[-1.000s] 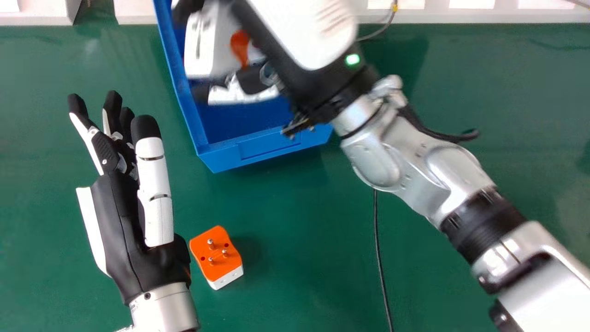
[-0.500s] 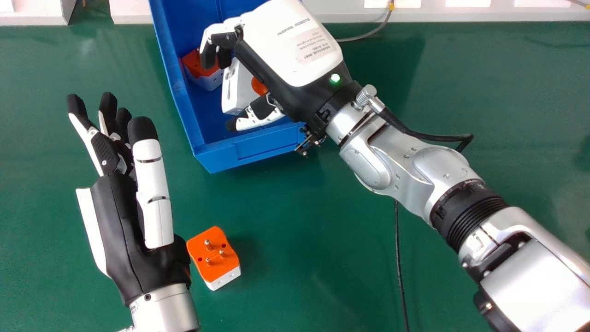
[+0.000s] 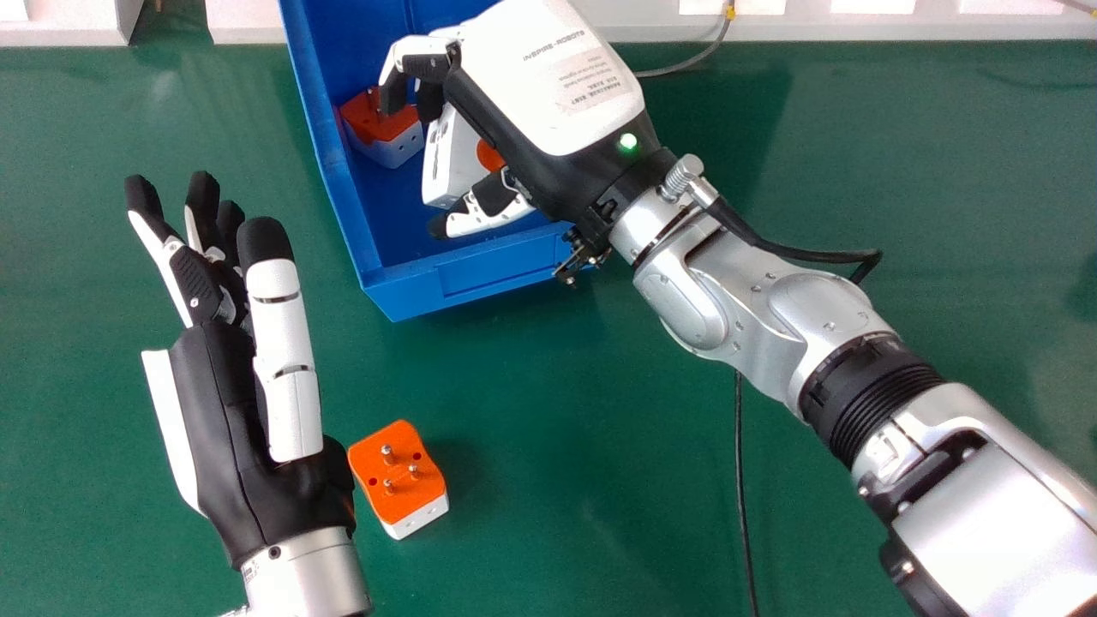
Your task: Pick all objects and put in blue box
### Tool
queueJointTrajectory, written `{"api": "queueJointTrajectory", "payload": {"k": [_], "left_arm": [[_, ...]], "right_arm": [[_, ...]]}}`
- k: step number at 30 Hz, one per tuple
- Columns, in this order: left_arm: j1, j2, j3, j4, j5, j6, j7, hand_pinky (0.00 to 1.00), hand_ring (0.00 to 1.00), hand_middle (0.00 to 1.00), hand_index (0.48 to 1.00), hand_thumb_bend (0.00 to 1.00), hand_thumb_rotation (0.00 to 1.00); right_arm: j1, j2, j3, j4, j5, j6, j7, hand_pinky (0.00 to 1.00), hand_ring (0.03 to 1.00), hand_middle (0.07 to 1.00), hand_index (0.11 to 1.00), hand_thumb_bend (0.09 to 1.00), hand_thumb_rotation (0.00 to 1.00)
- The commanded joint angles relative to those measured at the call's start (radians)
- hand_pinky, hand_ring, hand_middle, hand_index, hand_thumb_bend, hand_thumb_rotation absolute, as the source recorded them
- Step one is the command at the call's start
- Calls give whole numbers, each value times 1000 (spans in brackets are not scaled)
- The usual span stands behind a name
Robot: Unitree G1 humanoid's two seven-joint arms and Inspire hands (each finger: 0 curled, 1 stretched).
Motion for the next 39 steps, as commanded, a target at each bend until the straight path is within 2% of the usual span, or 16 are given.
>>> {"api": "queueJointTrajectory", "payload": {"k": [1,3,6,7,8,10,14,15,16,18,23,31,33,35,39], "left_arm": [[-3,-93,-3,-17,6,-16,2,949,985,991,984,558,796],[-2,-94,-4,-19,8,-15,3,947,983,989,983,555,796],[-2,-93,-3,-17,8,-17,3,946,982,987,981,556,796],[-1,-92,-4,-17,7,-16,1,948,982,987,981,556,797],[-1,-92,-4,-18,6,-15,0,949,982,986,981,556,798],[-2,-91,-4,-17,5,-17,-1,954,985,989,983,554,802],[-5,-93,-4,-12,8,-20,0,954,985,989,983,554,802],[-6,-94,-4,-11,9,-21,1,954,985,988,982,555,801],[-6,-94,-4,-10,9,-21,1,954,985,987,981,551,800],[-8,-94,-3,-7,10,-25,2,954,985,986,979,549,797],[-9,-95,-4,-9,5,-22,0,955,985,986,980,554,800],[-3,-101,-10,-15,7,-20,5,956,983,984,978,562,787],[1,-101,-11,-16,19,-23,10,957,984,984,978,561,785],[8,-100,-14,-22,18,-24,11,955,985,986,979,559,790],[15,-104,-15,-33,4,-24,13,953,984,984,976,555,777]], "right_arm": [[-55,9,-20,-16,29,8,-26,304,416,492,559,491,0],[-50,13,-21,-22,26,34,-27,301,420,505,556,491,0],[-24,13,-6,-103,-16,192,51,301,433,524,559,489,0],[-12,15,-4,-132,-23,240,75,469,672,757,712,671,0],[-4,16,-2,-153,-25,269,91,505,723,806,744,709,0],[13,19,1,-189,-26,320,111,718,910,937,902,881,66],[27,17,12,-232,-39,385,119,746,928,949,921,900,74],[28,17,14,-238,-40,394,118,797,942,960,937,920,87],[30,17,15,-243,-42,400,117,896,971,980,968,959,145],[32,17,14,-248,-39,400,109,973,993,995,992,991,196],[36,15,11,-255,-30,389,98,999,1000,1000,1000,1000,214],[67,8,-12,-308,-13,382,62,1000,1000,1000,1000,1000,234],[96,2,-31,-365,3,382,61,1000,1000,1000,1000,1000,232],[172,-14,-65,-523,17,402,78,1000,1000,1000,1000,1000,235],[332,-27,-115,-845,49,462,200,1000,1000,1000,1000,1000,320]]}}
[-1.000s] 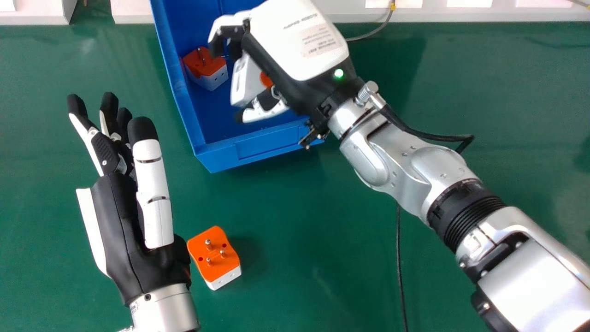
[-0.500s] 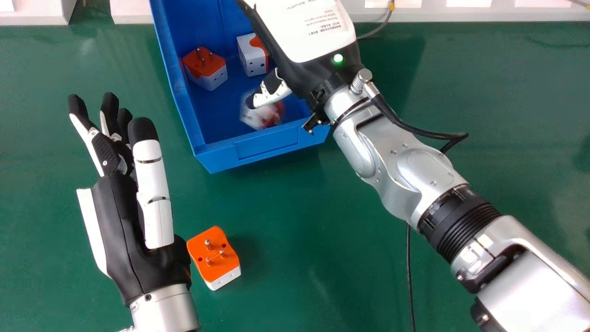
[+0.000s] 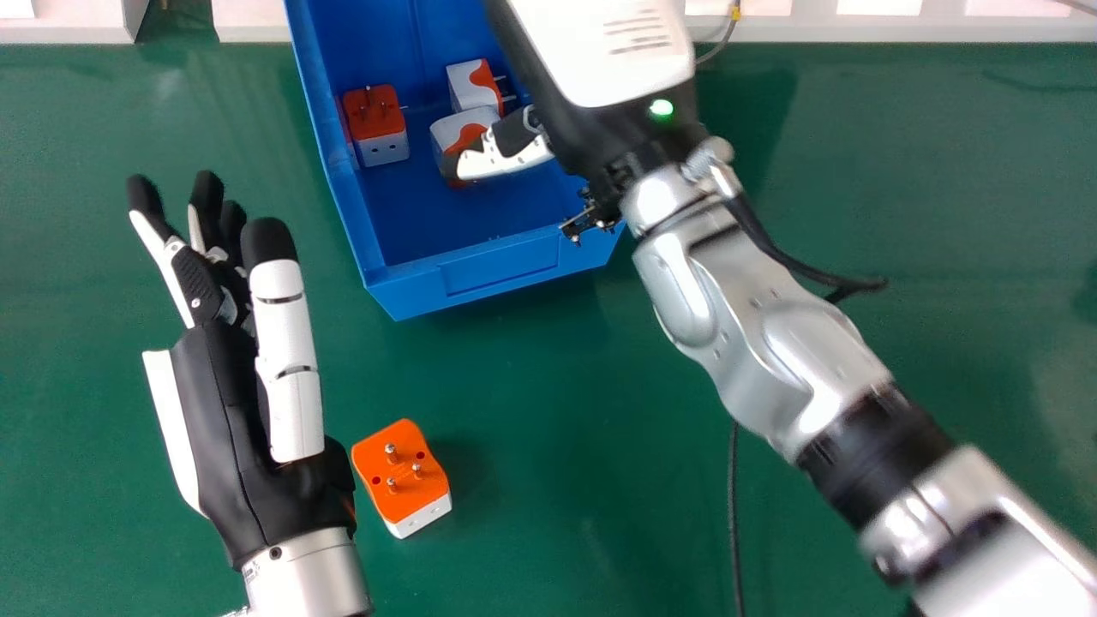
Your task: Pick all objects and put in blue box
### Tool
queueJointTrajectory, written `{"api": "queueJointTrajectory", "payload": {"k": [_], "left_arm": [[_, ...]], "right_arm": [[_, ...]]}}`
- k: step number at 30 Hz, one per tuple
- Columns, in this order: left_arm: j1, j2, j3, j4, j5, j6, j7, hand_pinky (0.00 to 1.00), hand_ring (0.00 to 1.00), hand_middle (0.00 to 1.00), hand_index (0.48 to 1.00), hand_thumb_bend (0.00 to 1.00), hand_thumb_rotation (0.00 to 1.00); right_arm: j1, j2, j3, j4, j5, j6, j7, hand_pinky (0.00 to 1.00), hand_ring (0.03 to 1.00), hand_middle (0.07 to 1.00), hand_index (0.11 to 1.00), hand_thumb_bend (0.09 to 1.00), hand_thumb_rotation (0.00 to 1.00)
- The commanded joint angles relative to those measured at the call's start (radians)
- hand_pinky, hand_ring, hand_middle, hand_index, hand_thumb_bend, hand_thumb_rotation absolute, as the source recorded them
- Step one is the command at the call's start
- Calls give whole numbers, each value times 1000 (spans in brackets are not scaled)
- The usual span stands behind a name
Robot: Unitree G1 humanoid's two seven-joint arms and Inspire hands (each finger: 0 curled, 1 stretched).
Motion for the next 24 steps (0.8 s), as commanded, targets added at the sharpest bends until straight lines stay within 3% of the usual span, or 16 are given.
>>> {"api": "queueJointTrajectory", "payload": {"k": [1,4,7,8,11,12,15,17,18,20,21,22,24], "left_arm": [[14,-107,-13,-39,0,-18,11,953,983,984,975,553,773],[11,-114,-4,-52,-2,3,24,949,981,980,972,548,761],[-4,-120,31,-60,8,19,52,955,980,978,971,518,768],[-18,-118,56,-60,14,24,68,959,980,978,974,515,773],[-47,-107,111,-59,32,43,103,945,973,973,969,518,806],[-58,-94,140,-64,19,61,107,945,973,973,969,518,806],[-84,-72,203,-74,-13,89,116,979,990,990,986,537,844],[-117,-69,255,-73,-13,104,136,992,998,998,989,529,840],[-130,-66,281,-71,-17,111,140,992,998,998,989,529,840],[-151,-59,332,-59,-24,105,141,996,1000,1000,994,517,860],[-161,-62,355,-57,-26,109,146,994,1000,1000,993,518,858],[-174,-68,377,-57,-32,116,155,986,1000,999,987,527,848],[-193,-72,409,-62,-44,127,164,983,1000,999,985,530,844]], "right_arm": [[108,-10,-53,-274,44,38,105,1000,1000,1000,1000,1000,345],[238,-31,-71,-529,108,93,300,1000,1000,1000,1000,1000,390],[348,-69,-56,-758,137,186,530,1000,1000,1000,1000,1000,372],[384,-96,-35,-844,142,235,647,1000,1000,1000,1000,1000,376],[438,-128,15,-972,130,319,853,1000,1000,1000,1000,1000,389],[452,-119,53,-998,99,350,912,1000,1000,1000,1000,1000,389],[481,-86,134,-1037,20,406,1010,997,1000,1000,1000,1000,396],[510,-48,192,-1043,-41,427,1035,967,1000,1000,1000,1000,393],[522,-29,224,-1037,-78,432,1045,967,1000,1000,1000,1000,393],[535,3,284,-1006,-151,425,1062,972,1000,1000,1000,1000,374],[535,14,309,-988,-182,417,1074,982,1000,1000,1000,1000,362],[532,23,331,-968,-210,408,1088,980,1000,1000,1000,1000,358],[521,40,362,-921,-238,388,1112,980,1000,1000,1000,1000,356]]}}
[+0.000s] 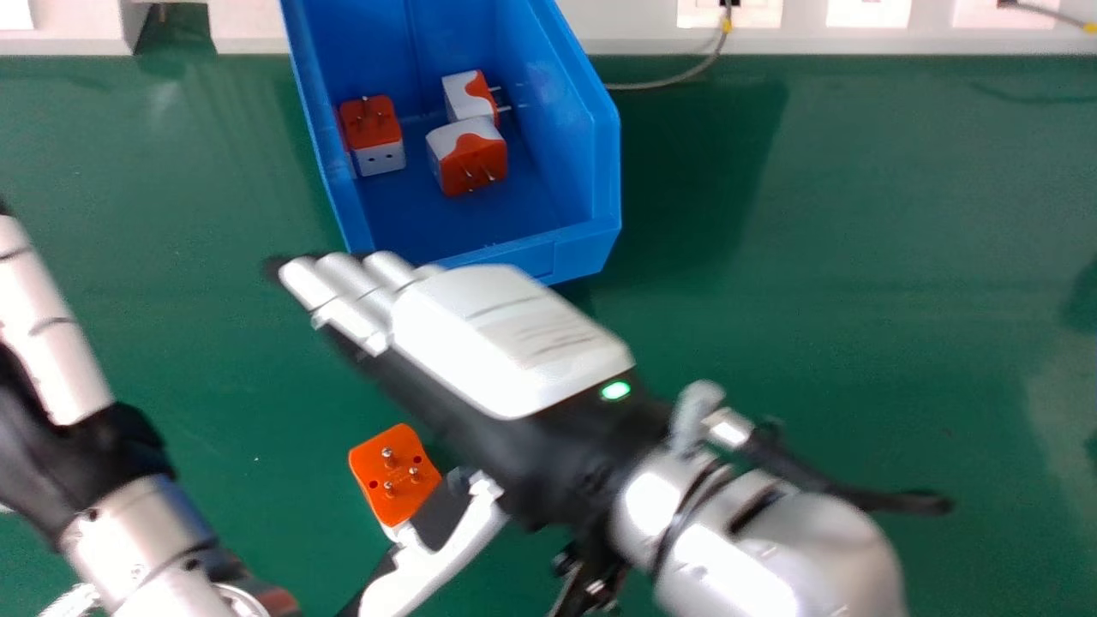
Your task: Pick all objects and put in blue box
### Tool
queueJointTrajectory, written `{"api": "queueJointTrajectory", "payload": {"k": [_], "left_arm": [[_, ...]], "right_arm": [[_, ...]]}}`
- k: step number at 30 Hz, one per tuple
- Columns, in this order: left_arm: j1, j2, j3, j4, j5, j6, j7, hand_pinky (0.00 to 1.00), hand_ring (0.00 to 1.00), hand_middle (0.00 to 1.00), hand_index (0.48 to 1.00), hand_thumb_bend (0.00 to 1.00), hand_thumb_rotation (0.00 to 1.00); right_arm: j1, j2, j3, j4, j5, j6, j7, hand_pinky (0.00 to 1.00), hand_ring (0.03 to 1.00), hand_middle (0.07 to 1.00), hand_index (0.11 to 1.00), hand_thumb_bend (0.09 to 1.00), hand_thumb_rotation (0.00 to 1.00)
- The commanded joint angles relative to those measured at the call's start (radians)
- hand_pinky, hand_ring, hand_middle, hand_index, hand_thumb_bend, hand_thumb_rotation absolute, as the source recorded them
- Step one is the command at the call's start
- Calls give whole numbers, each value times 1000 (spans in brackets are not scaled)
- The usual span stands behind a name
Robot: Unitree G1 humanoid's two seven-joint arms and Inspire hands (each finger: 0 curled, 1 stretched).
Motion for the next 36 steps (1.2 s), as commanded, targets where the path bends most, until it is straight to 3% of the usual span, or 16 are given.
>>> {"api": "queueJointTrajectory", "payload": {"k": [1,3,5,7,10,14,17,20,24,27,31,33,36], "left_arm": [[-31,-53,39,-14,-18,1,5,986,1000,998,986,546,827],[-36,-41,65,-5,-24,-15,-11,986,1000,998,986,546,827],[-36,-39,81,1,-26,-27,-22,991,1000,999,991,549,829],[-37,-48,89,1,-32,-28,-29,998,1000,996,998,580,818],[-31,-58,91,-5,-34,-26,-40,1000,1000,998,1000,574,808],[-12,-78,73,-28,-15,-13,-35,1000,1000,1000,1000,550,825],[0,-84,63,-36,-2,-11,-29,997,1000,999,1000,547,838],[11,-88,55,-40,-3,-18,-32,1000,1000,1000,991,527,847],[15,-98,46,-42,5,-20,-19,971,1000,995,966,515,831],[17,-97,41,-41,6,-20,-16,967,1000,998,966,509,826],[13,-97,38,-36,4,-18,-13,966,1000,1000,974,526,807],[8,-97,38,-32,0,-20,-12,966,1000,999,973,528,801],[8,-94,32,-35,-2,-16,-15,982,1000,1000,981,535,796]], "right_arm": [[-21,29,28,52,-23,-30,25,987,1000,1000,1000,999,346],[-61,36,31,160,12,-81,11,987,1000,1000,1000,999,346],[-106,35,26,285,50,-150,-32,983,1000,1000,1000,999,330],[-153,34,24,407,67,-212,-81,980,1000,1000,1000,1000,300],[-194,36,21,509,70,-264,-130,993,1000,1000,1000,1000,306],[-246,38,24,611,40,-294,-175,1000,1000,1000,1000,1000,309],[-276,37,29,665,20,-309,-208,1000,1000,1000,1000,1000,311],[-310,45,25,729,18,-316,-210,1000,1000,1000,997,1000,284],[-350,45,35,793,-1,-308,-194,1000,1000,1000,974,1000,270],[-362,46,41,811,-6,-296,-175,1000,1000,1000,953,1000,261],[-370,60,37,834,14,-273,-115,1000,1000,1000,917,904,89],[-371,66,37,844,20,-268,-110,976,1000,1000,909,886,83],[-370,77,43,870,25,-273,-120,849,1000,1000,871,869,36]]}}
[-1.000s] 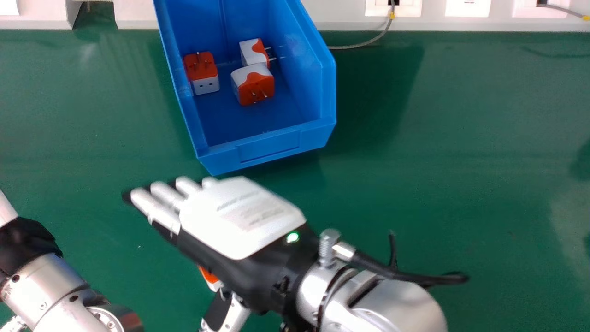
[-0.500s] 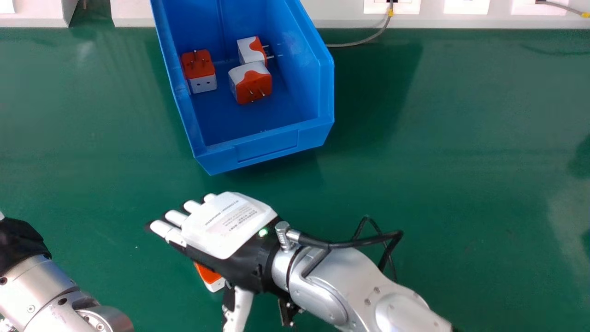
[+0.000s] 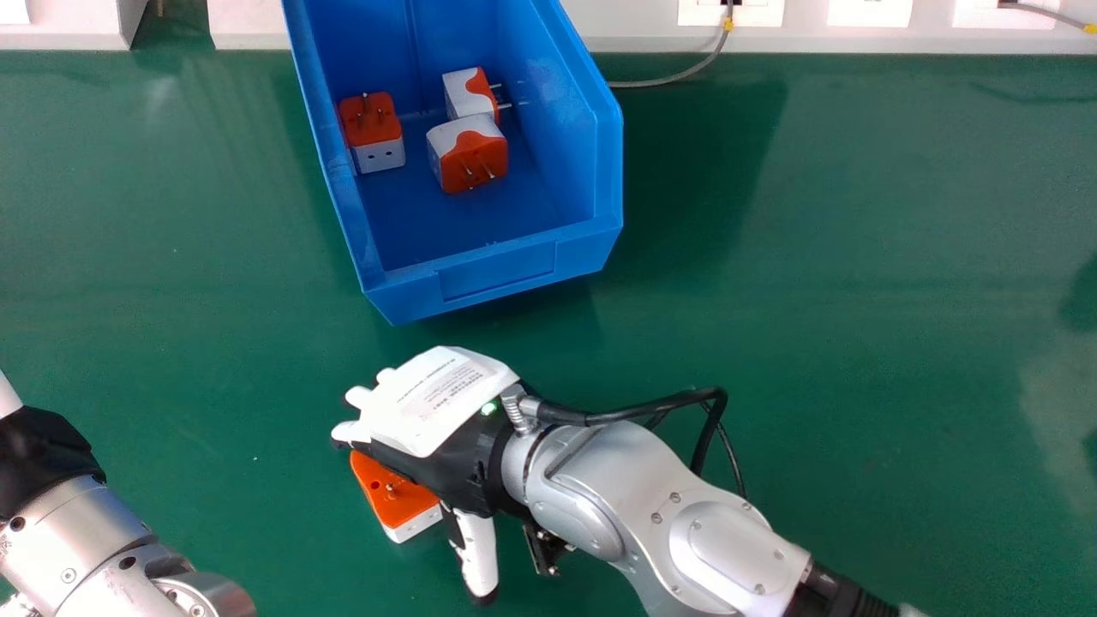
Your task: Pick all objects and put in blue box
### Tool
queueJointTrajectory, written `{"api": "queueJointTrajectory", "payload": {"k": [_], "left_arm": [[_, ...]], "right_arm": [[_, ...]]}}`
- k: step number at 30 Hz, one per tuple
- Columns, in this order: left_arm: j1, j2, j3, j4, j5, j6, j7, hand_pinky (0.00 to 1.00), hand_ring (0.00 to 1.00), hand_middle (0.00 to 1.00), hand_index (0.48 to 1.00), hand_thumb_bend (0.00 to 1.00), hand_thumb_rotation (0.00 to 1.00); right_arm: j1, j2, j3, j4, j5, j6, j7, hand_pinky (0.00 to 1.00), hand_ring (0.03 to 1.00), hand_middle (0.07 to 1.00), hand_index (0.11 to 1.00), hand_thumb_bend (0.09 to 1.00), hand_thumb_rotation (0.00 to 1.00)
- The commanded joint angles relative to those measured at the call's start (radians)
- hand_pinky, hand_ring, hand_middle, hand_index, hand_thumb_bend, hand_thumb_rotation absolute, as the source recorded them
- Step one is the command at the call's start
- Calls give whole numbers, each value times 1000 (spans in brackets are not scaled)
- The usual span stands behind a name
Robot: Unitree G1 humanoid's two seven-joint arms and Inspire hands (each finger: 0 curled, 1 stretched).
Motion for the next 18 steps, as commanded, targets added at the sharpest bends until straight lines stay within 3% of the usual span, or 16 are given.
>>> {"api": "queueJointTrajectory", "payload": {"k": [1,6,10,11,13,15,18], "left_arm": [[17,-88,-11,-25,10,-10,2,982,1000,999,980,536,798],[17,-87,-14,-21,10,-13,3,973,1000,992,975,529,807],[21,-92,-21,-22,8,-15,1,973,1000,995,979,532,806],[20,-93,-22,-20,8,-19,2,969,1000,998,982,535,802],[18,-95,-25,-18,5,-24,3,965,1000,998,986,533,793],[15,-97,-27,-19,9,-24,8,965,1000,999,991,529,790],[17,-93,-31,-20,15,-22,9,977,1000,1000,990,520,800]], "right_arm": [[-7,11,7,21,8,-5,2,817,1000,1000,864,873,34],[-19,12,14,51,13,-35,-28,774,990,993,849,893,17],[-13,3,27,81,-7,-82,-158,740,956,968,826,876,6],[-7,6,22,91,-1,-90,-190,655,850,883,722,849,3],[8,13,10,117,16,-114,-280,531,689,761,585,652,48],[20,19,-11,146,53,-157,-354,358,480,593,554,555,15],[25,18,-30,169,85,-201,-407,300,387,514,555,517,3]]}}
